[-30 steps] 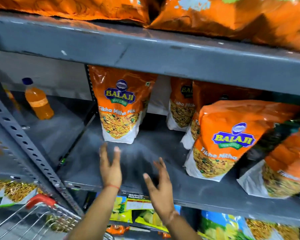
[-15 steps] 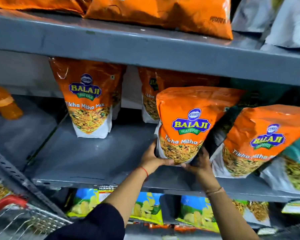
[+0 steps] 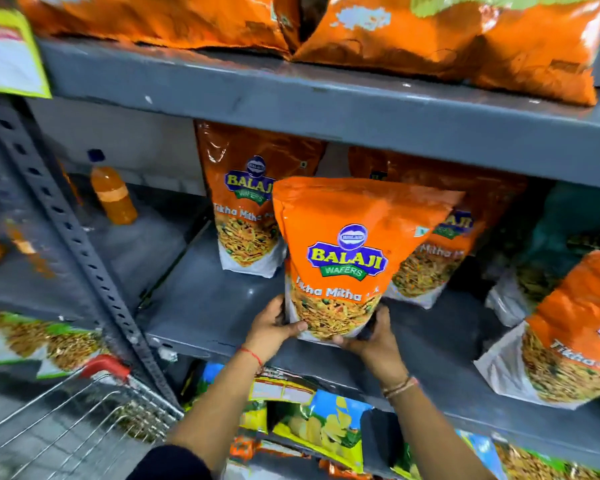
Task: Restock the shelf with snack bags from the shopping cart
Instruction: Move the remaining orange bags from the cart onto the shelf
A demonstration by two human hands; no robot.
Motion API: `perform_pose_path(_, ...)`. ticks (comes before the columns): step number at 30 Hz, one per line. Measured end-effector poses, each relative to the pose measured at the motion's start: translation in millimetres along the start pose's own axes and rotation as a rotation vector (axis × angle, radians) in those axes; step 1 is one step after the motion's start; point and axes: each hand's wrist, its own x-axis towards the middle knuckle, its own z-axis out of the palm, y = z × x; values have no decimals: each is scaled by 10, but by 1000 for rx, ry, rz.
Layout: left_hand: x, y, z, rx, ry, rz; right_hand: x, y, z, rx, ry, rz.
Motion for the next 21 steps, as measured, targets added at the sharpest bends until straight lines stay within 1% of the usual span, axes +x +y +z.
perform_pose_path(5, -163, -22, -614, -71, 266, 55, 73, -39, 772, 4, -45, 16)
perform_pose_path(10, -239, -19, -969, -96, 421, 130, 141, -159, 1299, -108, -49, -9)
perform_pose_path(15, -293, -112, -1178, -121, 466, 142, 113, -197, 1594, -183, -32, -42)
perform_pose_path(19, -311, -66, -1139, -142, 472, 161, 90, -224, 1615, -203, -33, -43)
perform_pose_path(20, -339, -57, -1083, -123, 510, 164, 73, -209, 1586, -191, -53, -38)
perform_pose_path(21, -385, -75, -1027, -73, 593, 162, 35, -190, 1552, -163, -79, -34)
